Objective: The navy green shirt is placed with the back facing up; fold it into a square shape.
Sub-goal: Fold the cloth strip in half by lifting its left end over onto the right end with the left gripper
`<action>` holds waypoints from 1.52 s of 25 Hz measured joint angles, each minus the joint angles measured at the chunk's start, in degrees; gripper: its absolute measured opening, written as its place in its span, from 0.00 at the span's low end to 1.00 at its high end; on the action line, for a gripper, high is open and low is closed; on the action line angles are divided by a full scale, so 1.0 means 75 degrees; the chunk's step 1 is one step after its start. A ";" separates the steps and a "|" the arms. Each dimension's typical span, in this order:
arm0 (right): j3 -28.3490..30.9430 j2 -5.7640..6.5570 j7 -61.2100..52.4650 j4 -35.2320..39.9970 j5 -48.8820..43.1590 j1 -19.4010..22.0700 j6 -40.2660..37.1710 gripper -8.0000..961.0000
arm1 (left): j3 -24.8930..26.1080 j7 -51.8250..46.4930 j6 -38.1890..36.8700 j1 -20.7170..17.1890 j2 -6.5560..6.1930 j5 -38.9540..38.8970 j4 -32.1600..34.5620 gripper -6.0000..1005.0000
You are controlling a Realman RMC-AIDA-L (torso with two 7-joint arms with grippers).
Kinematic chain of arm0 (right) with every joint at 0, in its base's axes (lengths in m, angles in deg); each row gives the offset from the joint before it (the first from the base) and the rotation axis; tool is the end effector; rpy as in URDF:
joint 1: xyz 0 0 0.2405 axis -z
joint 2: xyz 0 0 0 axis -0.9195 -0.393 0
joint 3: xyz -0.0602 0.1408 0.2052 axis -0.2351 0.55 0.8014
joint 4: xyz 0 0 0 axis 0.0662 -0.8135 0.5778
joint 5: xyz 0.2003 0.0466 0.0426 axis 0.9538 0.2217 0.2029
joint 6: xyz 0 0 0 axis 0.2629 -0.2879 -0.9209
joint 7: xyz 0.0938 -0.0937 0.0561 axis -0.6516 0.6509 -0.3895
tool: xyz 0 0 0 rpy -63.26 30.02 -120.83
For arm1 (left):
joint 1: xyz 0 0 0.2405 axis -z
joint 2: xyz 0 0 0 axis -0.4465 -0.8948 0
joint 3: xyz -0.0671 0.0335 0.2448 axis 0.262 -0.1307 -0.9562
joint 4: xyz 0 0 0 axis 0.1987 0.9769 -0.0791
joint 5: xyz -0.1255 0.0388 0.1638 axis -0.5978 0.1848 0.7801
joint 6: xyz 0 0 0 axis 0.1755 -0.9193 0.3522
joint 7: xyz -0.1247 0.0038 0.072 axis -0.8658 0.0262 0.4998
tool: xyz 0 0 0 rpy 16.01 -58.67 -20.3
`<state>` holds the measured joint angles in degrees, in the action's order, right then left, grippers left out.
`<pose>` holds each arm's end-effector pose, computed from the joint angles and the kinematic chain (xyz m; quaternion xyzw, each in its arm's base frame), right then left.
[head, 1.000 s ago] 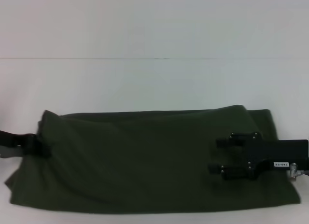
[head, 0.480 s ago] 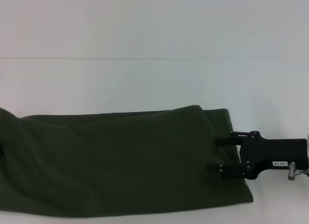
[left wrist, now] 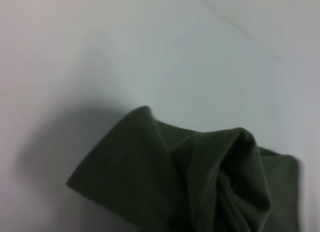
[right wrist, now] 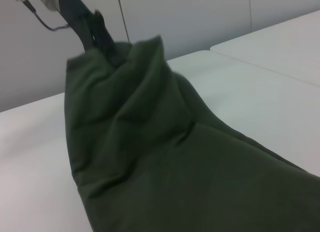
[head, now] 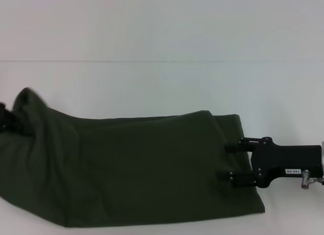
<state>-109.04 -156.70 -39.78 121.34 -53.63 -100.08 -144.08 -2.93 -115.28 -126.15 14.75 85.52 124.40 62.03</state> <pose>0.2731 0.3265 -0.0193 -0.9602 0.1893 0.1739 0.1097 -0.3006 0.3576 0.1358 -0.6901 -0.7110 -0.0917 0.0995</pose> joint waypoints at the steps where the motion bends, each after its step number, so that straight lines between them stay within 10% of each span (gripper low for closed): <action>1: 0.0014 0.0001 0.0011 -0.0013 0.0001 0.0000 0.0004 0.88 | 0.0011 -0.0072 -0.0157 0.0031 0.0026 -0.0213 -0.0018 0.08; 10: 0.0031 0.0000 0.0081 -0.0081 -0.0001 0.0001 0.0057 0.88 | 0.0025 -0.0413 -0.0257 0.0056 0.0388 -0.2412 -0.1318 0.08; 17: 0.0063 0.0030 0.0205 -0.0045 0.0244 0.0113 0.0090 0.88 | 0.0025 -0.0013 0.0699 0.0026 0.1429 -0.3000 -0.1591 0.09; 26: 0.0633 0.0148 0.0304 0.0109 0.0293 0.0560 0.0187 0.88 | 0.0028 0.0726 0.1992 -0.0151 0.2311 -0.3603 -0.2090 0.09; 38: 0.1185 0.0234 0.0429 0.0120 0.0292 0.0844 0.0338 0.88 | 0.0023 0.0832 0.2450 0.0010 0.2849 -0.3883 -0.2482 0.09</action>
<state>-100.15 -154.95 -36.56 122.24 -51.44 -93.75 -141.54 -2.75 -109.04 -107.77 14.83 106.89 95.27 43.41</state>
